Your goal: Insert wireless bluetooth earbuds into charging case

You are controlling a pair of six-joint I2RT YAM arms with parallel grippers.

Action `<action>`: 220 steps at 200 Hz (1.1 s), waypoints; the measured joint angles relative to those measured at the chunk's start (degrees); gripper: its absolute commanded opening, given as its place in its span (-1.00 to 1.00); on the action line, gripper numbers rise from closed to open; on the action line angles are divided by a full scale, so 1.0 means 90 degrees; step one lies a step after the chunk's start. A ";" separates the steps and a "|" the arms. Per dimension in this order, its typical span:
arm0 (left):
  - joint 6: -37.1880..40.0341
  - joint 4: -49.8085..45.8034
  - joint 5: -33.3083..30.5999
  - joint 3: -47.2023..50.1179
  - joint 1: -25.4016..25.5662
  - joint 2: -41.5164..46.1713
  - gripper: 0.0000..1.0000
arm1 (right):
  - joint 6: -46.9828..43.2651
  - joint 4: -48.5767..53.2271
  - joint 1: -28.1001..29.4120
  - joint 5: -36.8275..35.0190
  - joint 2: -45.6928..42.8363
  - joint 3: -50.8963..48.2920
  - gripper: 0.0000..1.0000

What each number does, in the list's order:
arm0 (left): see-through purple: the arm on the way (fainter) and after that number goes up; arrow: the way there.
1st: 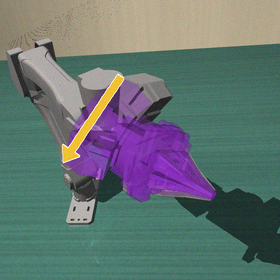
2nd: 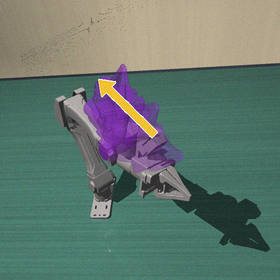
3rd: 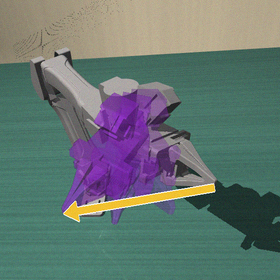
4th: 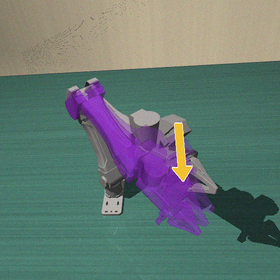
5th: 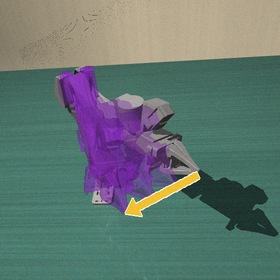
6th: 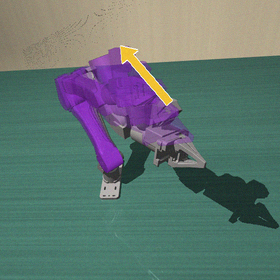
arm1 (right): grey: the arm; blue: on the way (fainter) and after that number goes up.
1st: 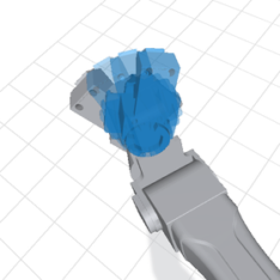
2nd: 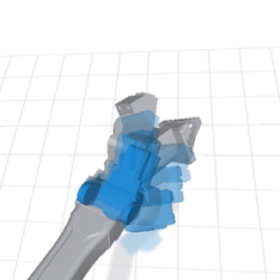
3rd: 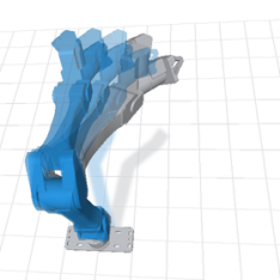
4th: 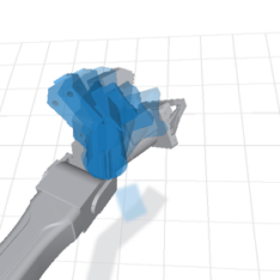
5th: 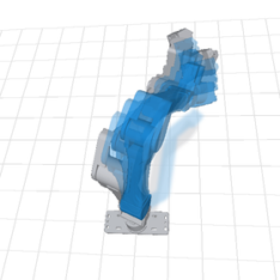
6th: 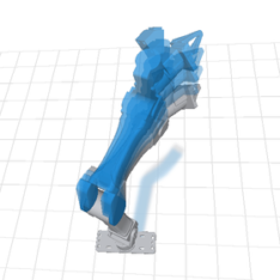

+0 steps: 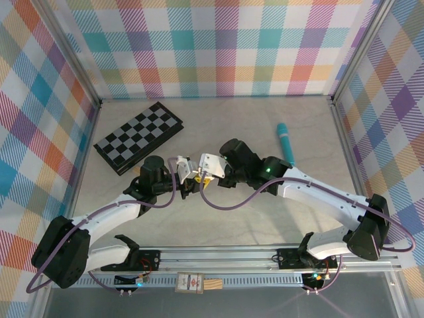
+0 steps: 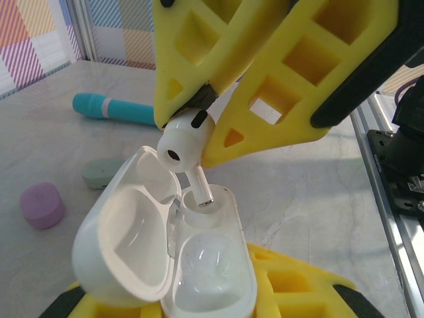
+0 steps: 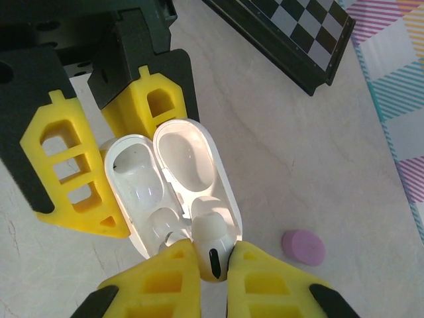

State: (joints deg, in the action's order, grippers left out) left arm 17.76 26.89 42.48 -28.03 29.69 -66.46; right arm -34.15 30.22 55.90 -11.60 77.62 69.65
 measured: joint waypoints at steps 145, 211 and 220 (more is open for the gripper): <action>0.0000 -0.0049 0.0051 0.0000 0.0000 0.0000 -0.89 | -0.0313 0.0240 0.0036 0.0119 0.0121 0.0066 -0.53; -0.0019 -0.0044 0.0058 0.0000 0.0000 0.0000 -0.89 | -0.0308 0.0345 0.0049 0.0369 0.0121 0.0090 -0.50; -0.0019 -0.0044 0.0058 0.0000 0.0000 0.0000 -0.89 | -0.0308 0.0345 0.0049 0.0372 0.0121 0.0090 -0.48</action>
State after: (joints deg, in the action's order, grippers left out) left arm 17.58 26.50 43.00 -28.03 29.69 -66.46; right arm -36.93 33.32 56.34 -8.25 78.72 70.46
